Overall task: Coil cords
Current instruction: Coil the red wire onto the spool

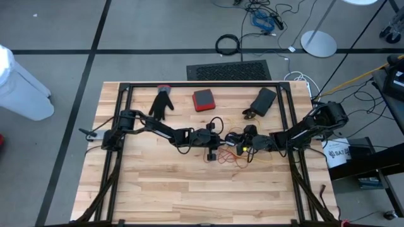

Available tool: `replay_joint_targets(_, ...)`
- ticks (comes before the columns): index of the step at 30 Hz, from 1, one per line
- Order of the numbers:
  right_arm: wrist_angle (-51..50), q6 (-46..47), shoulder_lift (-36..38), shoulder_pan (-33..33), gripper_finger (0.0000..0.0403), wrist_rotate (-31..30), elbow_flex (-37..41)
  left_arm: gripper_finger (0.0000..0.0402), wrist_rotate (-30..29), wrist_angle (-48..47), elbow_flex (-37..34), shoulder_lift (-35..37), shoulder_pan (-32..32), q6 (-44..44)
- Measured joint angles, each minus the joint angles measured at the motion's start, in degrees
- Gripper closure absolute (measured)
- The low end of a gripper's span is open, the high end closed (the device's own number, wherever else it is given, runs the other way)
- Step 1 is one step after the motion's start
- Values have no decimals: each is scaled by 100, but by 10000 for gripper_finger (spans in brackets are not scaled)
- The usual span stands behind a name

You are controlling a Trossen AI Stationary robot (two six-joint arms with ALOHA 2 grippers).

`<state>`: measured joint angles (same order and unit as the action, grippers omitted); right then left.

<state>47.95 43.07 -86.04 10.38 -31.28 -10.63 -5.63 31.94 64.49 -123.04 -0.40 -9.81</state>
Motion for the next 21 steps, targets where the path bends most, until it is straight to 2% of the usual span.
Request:
replay_joint_targets(10,71,-540,10,-60,400,169,-20,345,-4,-32,0,0,0,0)
replay_joint_targets(16,160,-1091,326,-56,401,323,-2,345,-36,-237,2,159,2,-126)
replay_joint_targets(21,-180,-1102,496,-58,401,314,-3,345,-262,-374,2,330,0,-297)
